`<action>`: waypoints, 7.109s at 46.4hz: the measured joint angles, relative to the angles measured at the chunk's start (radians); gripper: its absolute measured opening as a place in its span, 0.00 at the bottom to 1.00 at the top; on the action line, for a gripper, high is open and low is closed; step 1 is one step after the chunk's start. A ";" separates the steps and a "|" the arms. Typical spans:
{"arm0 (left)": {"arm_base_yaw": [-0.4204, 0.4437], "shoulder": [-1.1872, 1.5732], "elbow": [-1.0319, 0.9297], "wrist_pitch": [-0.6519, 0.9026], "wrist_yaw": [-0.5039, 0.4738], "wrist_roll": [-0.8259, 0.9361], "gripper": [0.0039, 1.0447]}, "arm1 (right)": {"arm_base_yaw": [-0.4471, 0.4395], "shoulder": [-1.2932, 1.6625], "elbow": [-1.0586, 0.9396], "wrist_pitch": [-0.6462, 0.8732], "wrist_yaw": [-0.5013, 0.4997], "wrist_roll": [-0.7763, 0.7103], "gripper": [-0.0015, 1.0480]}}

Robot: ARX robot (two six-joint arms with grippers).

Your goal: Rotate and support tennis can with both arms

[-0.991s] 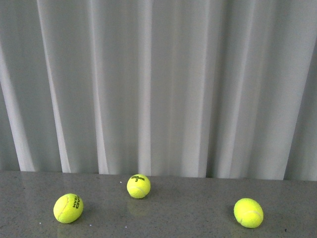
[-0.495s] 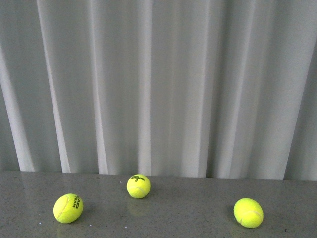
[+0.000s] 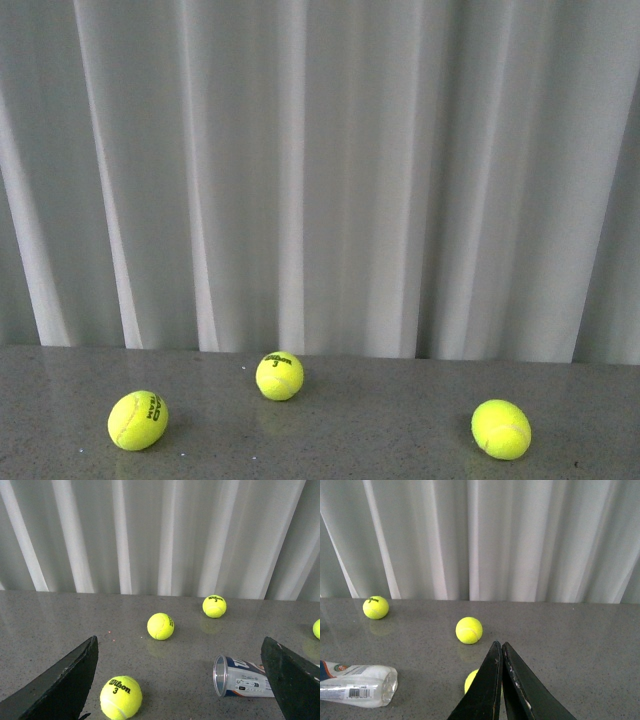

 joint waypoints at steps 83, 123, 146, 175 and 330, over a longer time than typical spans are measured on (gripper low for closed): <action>-0.020 1.564 0.491 0.438 0.472 -0.229 0.94 | 0.000 -0.001 0.000 -0.003 0.000 0.000 0.93; -0.113 2.032 0.743 0.489 0.632 -0.290 0.94 | 0.000 -0.001 0.000 -0.003 0.000 0.000 0.93; -0.143 2.162 0.851 0.530 0.692 -0.497 0.45 | 0.000 -0.001 0.000 -0.003 0.000 0.000 0.93; -0.204 1.590 1.050 -0.208 0.539 -0.067 0.03 | 0.000 -0.001 0.000 -0.003 0.000 0.000 0.93; -0.099 0.879 0.111 0.738 -0.095 -0.004 0.03 | 0.000 -0.001 0.000 -0.003 0.000 0.000 0.93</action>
